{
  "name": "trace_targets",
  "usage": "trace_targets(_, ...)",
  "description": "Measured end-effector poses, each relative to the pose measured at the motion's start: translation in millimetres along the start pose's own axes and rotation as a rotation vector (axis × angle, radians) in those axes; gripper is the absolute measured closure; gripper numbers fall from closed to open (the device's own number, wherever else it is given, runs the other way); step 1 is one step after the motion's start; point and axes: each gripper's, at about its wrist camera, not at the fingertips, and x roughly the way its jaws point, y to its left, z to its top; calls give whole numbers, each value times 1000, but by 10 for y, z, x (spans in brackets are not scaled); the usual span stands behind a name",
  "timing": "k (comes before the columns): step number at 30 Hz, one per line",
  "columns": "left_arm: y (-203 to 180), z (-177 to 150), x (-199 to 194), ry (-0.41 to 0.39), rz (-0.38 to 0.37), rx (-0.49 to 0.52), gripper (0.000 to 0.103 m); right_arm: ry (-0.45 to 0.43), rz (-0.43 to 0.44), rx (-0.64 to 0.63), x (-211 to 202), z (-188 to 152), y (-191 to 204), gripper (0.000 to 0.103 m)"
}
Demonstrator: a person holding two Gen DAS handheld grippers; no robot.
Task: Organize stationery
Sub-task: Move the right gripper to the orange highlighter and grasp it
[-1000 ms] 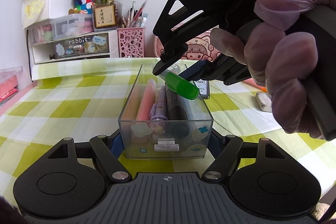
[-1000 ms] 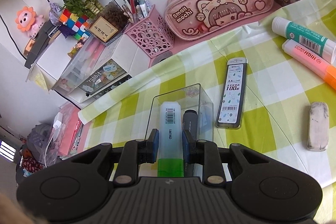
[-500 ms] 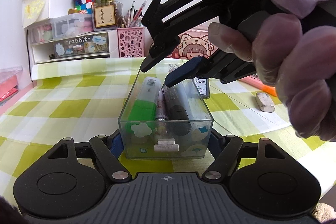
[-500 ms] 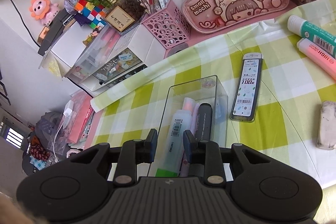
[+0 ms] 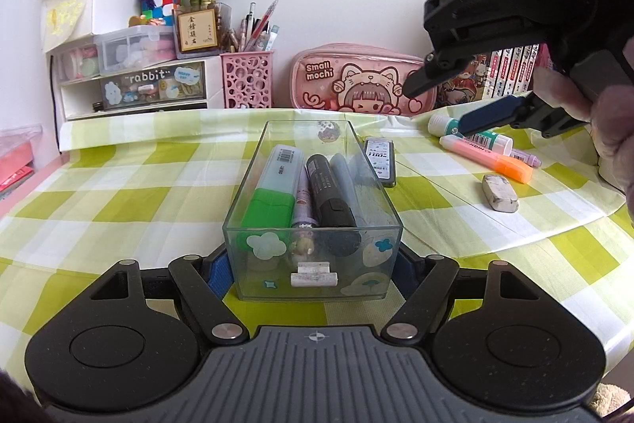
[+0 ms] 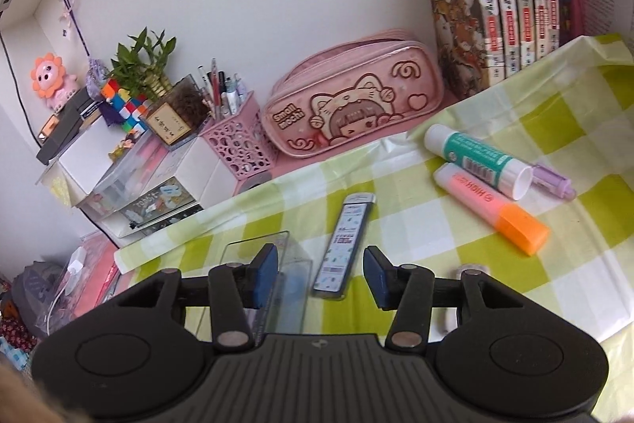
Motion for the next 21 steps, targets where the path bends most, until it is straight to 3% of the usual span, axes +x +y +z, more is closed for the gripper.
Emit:
trace_targets(6,-8,1,9,-1,0,-4,29,-51,-73,-85,-139,-32,-221,23)
trace_targets(13,-22,4,18,-2,2,-4,29,-115,-272,-210,-306,-61,-568,23)
trace_targets(21,-21,4,17,-2,2,-3,29,-91,-266,-240,-143,-140,-772,23)
